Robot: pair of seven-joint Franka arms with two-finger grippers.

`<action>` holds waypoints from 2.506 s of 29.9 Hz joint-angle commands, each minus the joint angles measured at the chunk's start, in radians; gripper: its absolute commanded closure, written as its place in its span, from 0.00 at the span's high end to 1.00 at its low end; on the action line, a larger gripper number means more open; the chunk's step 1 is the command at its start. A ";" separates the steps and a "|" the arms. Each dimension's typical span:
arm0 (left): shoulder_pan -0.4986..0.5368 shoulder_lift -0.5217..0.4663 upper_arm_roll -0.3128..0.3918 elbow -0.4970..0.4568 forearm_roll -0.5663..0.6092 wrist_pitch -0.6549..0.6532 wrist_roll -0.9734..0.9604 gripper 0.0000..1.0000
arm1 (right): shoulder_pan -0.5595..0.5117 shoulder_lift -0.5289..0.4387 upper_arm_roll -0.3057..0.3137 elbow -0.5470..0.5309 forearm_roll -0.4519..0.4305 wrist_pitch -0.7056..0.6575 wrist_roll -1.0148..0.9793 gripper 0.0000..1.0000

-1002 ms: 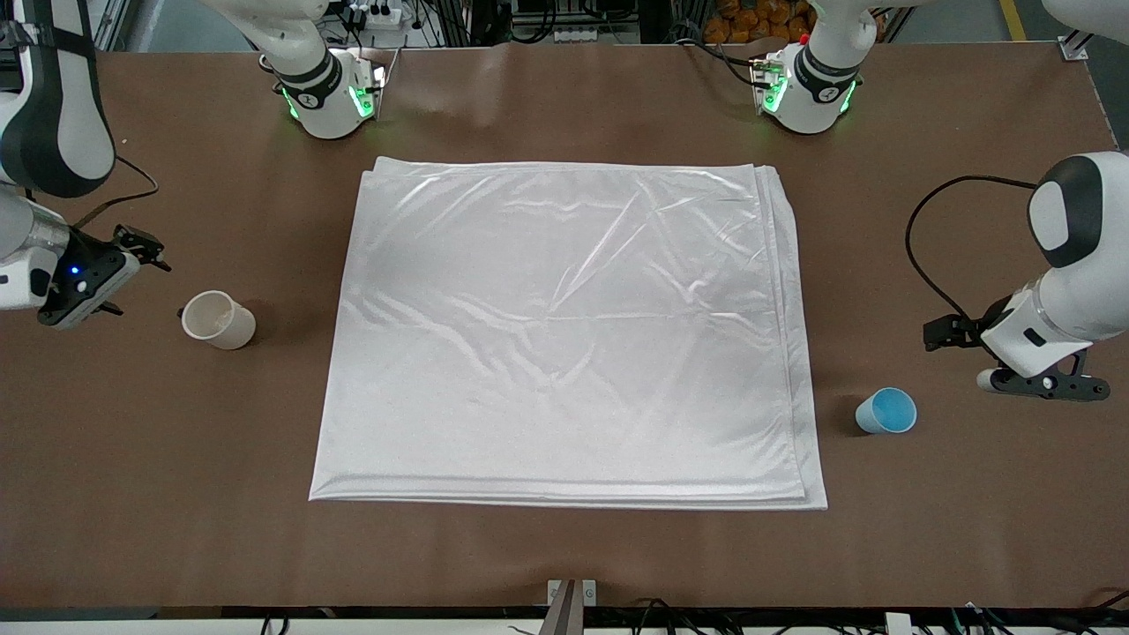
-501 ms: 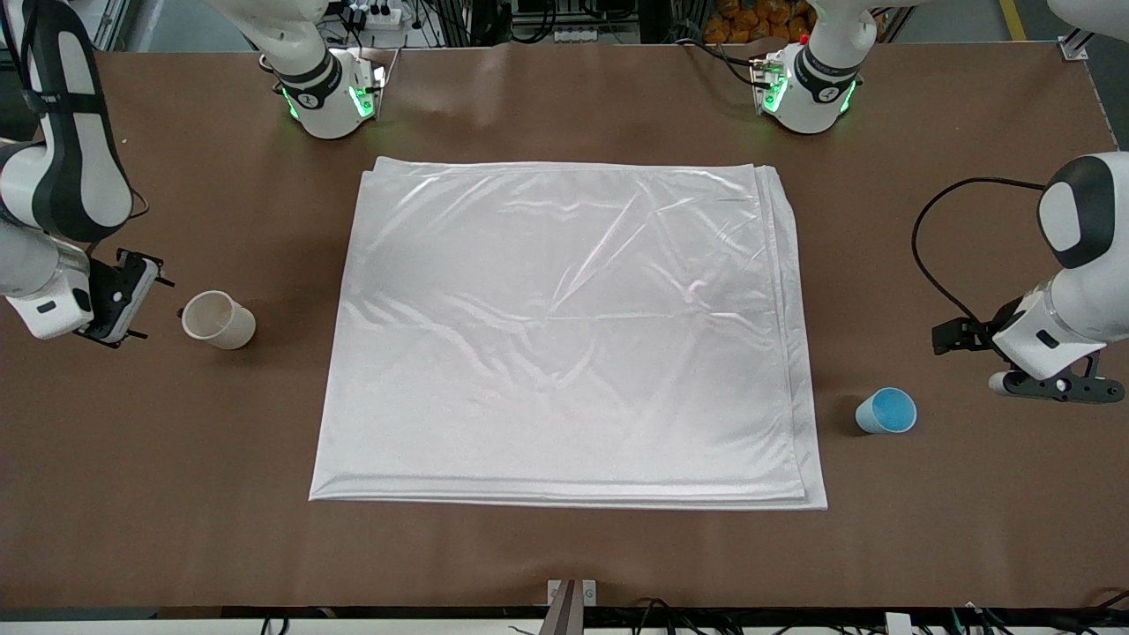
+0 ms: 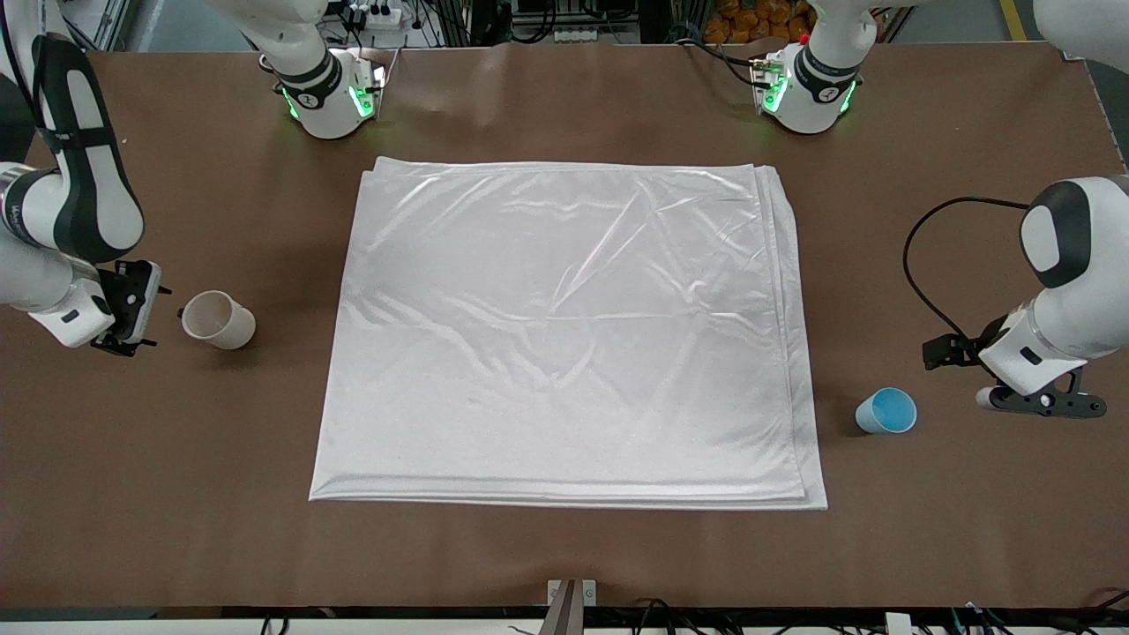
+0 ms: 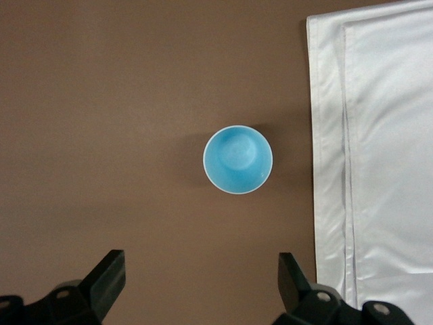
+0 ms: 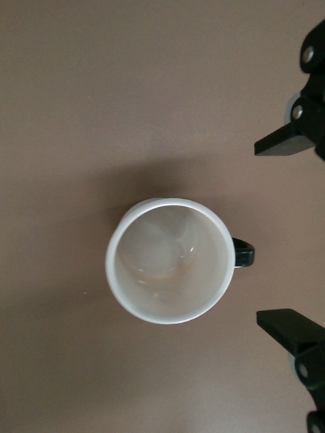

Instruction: Place blue cup into white mug on cloth

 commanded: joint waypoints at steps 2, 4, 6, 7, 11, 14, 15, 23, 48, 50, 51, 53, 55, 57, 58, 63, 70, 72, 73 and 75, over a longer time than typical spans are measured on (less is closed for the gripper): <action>0.014 0.060 -0.003 0.026 0.012 0.033 0.026 1.00 | -0.044 0.009 0.010 -0.073 -0.017 0.106 -0.056 1.00; 0.020 0.076 -0.003 0.029 0.012 0.047 0.026 1.00 | -0.047 0.010 0.010 -0.079 -0.017 0.113 -0.056 1.00; 0.025 0.093 -0.003 0.031 0.013 0.063 0.026 1.00 | -0.047 0.015 0.010 -0.079 -0.017 0.115 -0.057 1.00; 0.025 0.101 -0.003 0.031 0.013 0.071 0.028 1.00 | -0.047 0.016 0.010 -0.079 -0.017 0.115 -0.057 1.00; 0.034 0.147 -0.003 0.045 0.010 0.105 0.045 1.00 | -0.054 0.035 0.010 -0.081 -0.015 0.136 -0.080 1.00; 0.037 0.178 -0.003 0.066 0.010 0.108 0.045 1.00 | -0.055 0.048 0.010 -0.083 -0.014 0.153 -0.097 1.00; 0.037 0.182 -0.003 0.066 0.010 0.108 0.045 1.00 | -0.057 0.053 0.012 -0.084 -0.014 0.159 -0.099 1.00; 0.034 0.244 -0.003 0.088 0.010 0.132 0.043 1.00 | -0.078 0.065 0.013 -0.152 -0.008 0.260 -0.137 1.00; 0.035 0.343 -0.005 0.097 0.009 0.200 0.033 0.76 | -0.106 0.084 0.021 -0.196 0.003 0.319 -0.171 0.00; 0.034 0.346 -0.005 0.097 0.005 0.202 0.026 0.55 | -0.104 0.082 0.022 -0.196 0.021 0.317 -0.172 0.00; 0.034 0.346 -0.005 0.097 0.005 0.202 0.025 0.44 | -0.104 0.079 0.022 -0.195 0.038 0.316 -0.175 0.00; 0.034 0.345 -0.005 0.097 0.004 0.202 0.023 0.25 | -0.104 0.072 0.024 -0.196 0.058 0.313 -0.191 0.00; 0.034 0.340 -0.005 0.097 0.002 0.202 0.022 0.10 | -0.104 0.061 0.032 -0.190 0.078 0.305 -0.214 0.00; 0.034 0.339 -0.005 0.097 -0.005 0.202 0.013 0.00 | -0.101 0.038 0.039 -0.182 0.103 0.293 -0.231 0.00; 0.034 0.339 -0.005 0.097 -0.010 0.202 0.004 0.00 | -0.100 0.024 0.047 -0.179 0.115 0.281 -0.235 0.00; 0.034 0.337 -0.005 0.097 -0.008 0.202 -0.001 0.00 | -0.100 -0.028 0.102 -0.150 0.150 0.204 -0.237 0.00; 0.032 0.325 -0.006 0.099 -0.008 0.200 0.000 0.00 | -0.090 -0.086 0.212 -0.090 0.238 0.060 -0.217 0.00; 0.034 0.308 -0.008 0.099 -0.008 0.198 0.000 0.00 | -0.087 -0.089 0.246 -0.070 0.239 0.040 -0.193 0.00; 0.034 0.299 -0.008 0.099 -0.008 0.194 -0.001 0.00 | -0.086 -0.090 0.258 -0.060 0.239 0.029 -0.171 0.00; 0.034 0.274 -0.009 0.097 -0.010 0.183 -0.001 0.00 | -0.074 -0.088 0.285 -0.043 0.239 0.009 -0.127 0.00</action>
